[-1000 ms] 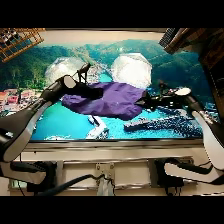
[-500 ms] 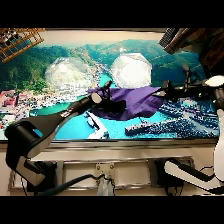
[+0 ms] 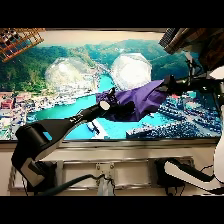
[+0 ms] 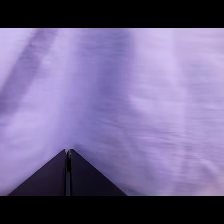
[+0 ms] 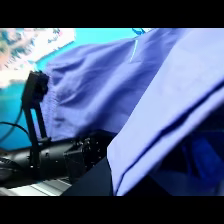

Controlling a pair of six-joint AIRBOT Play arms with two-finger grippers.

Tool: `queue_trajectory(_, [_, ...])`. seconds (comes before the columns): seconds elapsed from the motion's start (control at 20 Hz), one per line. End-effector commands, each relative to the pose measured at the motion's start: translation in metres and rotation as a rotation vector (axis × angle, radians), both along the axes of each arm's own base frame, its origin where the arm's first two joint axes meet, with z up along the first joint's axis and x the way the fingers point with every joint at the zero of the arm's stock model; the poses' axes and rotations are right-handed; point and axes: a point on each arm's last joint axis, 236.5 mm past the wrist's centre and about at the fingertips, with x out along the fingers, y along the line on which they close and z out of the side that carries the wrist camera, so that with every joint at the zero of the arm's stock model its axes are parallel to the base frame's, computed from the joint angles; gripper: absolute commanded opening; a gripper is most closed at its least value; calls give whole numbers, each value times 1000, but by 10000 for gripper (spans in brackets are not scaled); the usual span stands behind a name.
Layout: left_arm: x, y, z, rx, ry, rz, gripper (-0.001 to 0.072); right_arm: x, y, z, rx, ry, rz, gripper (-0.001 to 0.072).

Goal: Fold the clothes and pants, and hang the long-sleeved shirts on hangers.

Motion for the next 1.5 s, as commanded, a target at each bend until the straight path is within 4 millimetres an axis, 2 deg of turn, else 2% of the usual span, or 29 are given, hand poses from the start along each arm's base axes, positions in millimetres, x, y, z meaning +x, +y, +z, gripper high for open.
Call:
queue_trajectory(0.0, [6, -5, -1, -30, 48, 102, 10, 5, 13, -14, -103, -37, 84, 20])
queue_trajectory(0.15, [4, -5, -13, -9, 52, 100, 9, 16, 33, -3, -142, -133, 149, 20])
queue_trajectory(0.25, [0, -5, -14, -13, 69, 81, 9, 19, 44, 9, -150, -169, 180, 17])
queue_trajectory(0.3, [5, -2, -8, -19, 57, 82, 9, 17, 49, 12, -160, -175, 203, 17])
queue_trajectory(0.35, [19, 7, 2, -16, 4, 80, 9, 13, 51, 12, -175, -171, 229, 18])
queue_trajectory(0.45, [55, 38, 30, -12, -101, 63, 9, 4, 53, 5, -204, -144, 271, 18])
queue_trajectory(0.55, [82, 89, 59, -18, -125, 19, 9, -4, 58, -1, -222, -127, 319, 17])
queue_trajectory(0.7, [113, 203, 102, 65, -248, -49, 10, -10, 80, -8, -227, -132, 393, 19])
queue_trajectory(0.8, [128, 279, 136, 94, -330, 33, 9, -20, 108, -21, -227, -120, 490, 19])
queue_trajectory(0.9, [130, 342, 163, 111, -373, 150, 9, -30, 143, -39, -238, -129, 602, 18])
queue_trajectory(1.0, [115, 390, 177, 135, -397, 250, 9, -37, 182, -58, -272, -150, 728, 17])
queue_trajectory(1.1, [91, 416, 173, 156, -382, 309, 9, -47, 220, -76, -315, -164, 857, 17])
queue_trajectory(1.2, [67, 423, 160, 171, -359, 336, 9, -60, 249, -90, -365, -164, 972, 18])
queue_trajectory(1.25, [59, 421, 156, 178, -362, 328, 9, -66, 260, -95, -380, -147, 998, 59])
queue_trajectory(1.35, [52, 417, 152, 184, -369, 308, 9, -74, 271, -98, -384, -123, 998, 378])
queue_trajectory(1.45, [54, 416, 154, 175, -372, 314, 10, -79, 270, -93, -381, -88, 955, 393])
